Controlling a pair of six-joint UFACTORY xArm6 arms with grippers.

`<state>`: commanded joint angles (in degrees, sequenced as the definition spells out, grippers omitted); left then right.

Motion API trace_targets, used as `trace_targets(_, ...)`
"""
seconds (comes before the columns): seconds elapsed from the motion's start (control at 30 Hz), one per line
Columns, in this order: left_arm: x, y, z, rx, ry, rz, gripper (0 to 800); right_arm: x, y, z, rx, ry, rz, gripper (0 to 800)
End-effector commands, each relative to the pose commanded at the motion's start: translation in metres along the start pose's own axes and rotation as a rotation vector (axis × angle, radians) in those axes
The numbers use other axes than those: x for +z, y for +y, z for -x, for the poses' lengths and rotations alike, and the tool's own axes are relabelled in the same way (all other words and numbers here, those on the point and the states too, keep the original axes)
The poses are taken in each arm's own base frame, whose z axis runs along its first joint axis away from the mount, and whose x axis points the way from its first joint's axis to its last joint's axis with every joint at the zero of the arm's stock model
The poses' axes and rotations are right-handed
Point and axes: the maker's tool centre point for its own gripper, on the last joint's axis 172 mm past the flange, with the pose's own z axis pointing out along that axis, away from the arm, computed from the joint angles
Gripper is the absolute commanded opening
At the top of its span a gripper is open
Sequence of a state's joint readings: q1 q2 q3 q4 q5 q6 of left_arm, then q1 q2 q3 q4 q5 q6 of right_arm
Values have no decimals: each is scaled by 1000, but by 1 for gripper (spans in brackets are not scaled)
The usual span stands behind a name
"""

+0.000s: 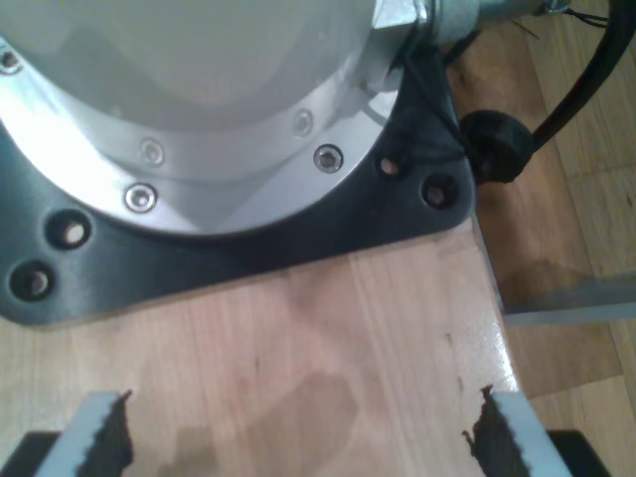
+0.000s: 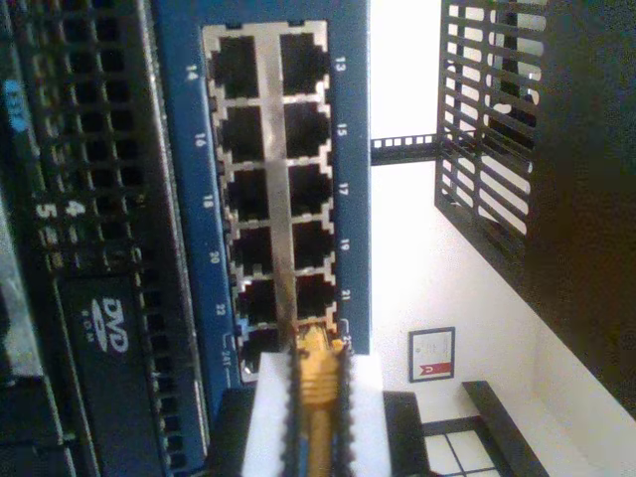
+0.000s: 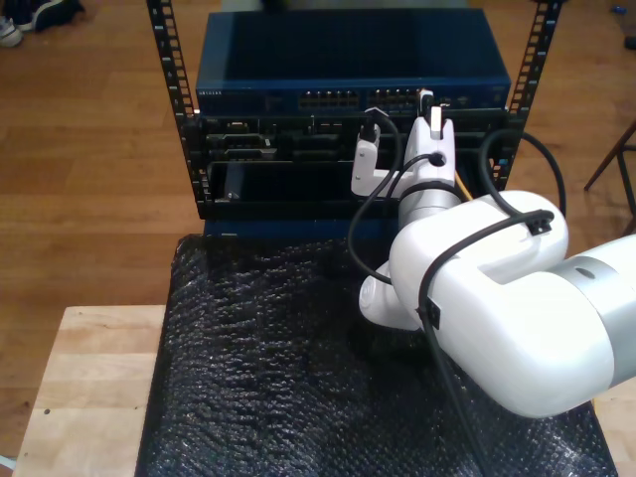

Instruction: Grab the cable and plug it in

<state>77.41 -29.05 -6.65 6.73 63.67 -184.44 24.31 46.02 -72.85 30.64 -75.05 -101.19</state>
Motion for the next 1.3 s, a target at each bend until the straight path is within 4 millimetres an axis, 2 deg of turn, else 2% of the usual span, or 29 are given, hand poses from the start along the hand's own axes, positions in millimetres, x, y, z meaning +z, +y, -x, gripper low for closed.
trace_targets(0.07,0,0,0,0,0,0,800,-1,-1,0,0,0,-3,18)
trace_targets(0.2,0,0,0,0,0,0,800,-2,-3,-1,-1,4,-8,123)
trace_targets(0.4,0,0,0,0,0,0,800,-2,-2,-5,-1,17,-6,189)
trace_targets(0.8,0,0,0,0,2,0,800,-13,6,-10,-8,43,-33,250)
trace_targets(1.0,0,0,0,0,0,0,800,-27,10,-1,-22,43,-65,266)
trace_targets(1.2,0,0,0,0,2,0,800,-36,20,0,-19,57,-107,280)
trace_targets(1.3,0,0,0,0,0,0,800,-42,21,3,-18,66,-149,318)
